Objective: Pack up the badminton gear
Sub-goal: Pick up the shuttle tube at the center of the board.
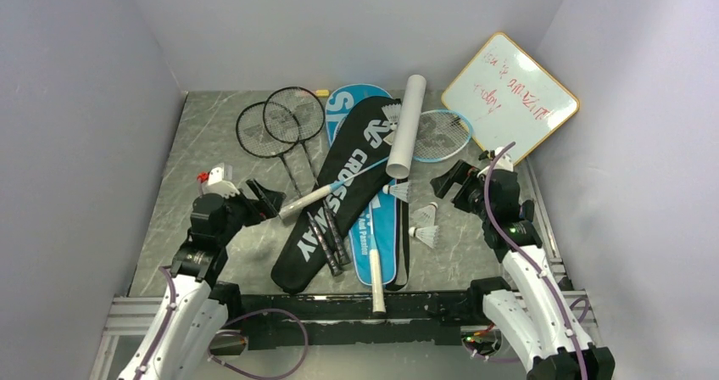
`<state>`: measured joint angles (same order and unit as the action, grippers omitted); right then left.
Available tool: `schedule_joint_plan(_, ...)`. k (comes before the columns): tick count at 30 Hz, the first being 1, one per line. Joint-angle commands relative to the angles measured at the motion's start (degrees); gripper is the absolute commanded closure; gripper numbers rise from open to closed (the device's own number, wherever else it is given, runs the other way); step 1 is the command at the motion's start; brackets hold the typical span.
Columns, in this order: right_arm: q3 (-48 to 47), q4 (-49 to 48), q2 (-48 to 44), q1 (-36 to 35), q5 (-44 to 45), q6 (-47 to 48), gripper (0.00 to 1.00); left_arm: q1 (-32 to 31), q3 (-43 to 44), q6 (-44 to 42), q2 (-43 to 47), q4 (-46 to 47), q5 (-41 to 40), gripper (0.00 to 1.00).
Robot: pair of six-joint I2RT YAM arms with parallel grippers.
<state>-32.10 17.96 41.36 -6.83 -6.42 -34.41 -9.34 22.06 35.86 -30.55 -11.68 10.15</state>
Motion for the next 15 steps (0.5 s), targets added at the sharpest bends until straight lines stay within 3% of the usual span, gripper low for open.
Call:
schedule_joint_plan(1, -1.29, -4.56, 2.05, 0.06, -1.85, 2.08, 0.0, 0.03, -1.52, 0.52, 3.29, 4.15, -1.89, 0.03)
schedule_joint_plan(7, -4.98, -10.91, 9.11, 0.06, -6.66, 1.71, 0.0, 0.03, -3.89, 2.93, 6.0, 4.5, -9.9, 0.03)
schedule_joint_plan(12, -9.1, -15.94, 18.32, -0.94, -7.05, 0.14, 0.0, 0.03, -3.69, -3.24, 5.71, 4.31, -9.93, 0.03)
schedule_joint_plan(15, -12.63, -17.62, 24.14, -2.53, -4.5, -0.32, 0.0, -0.05, -3.7, -6.47, 5.19, 7.24, -5.35, 0.03)
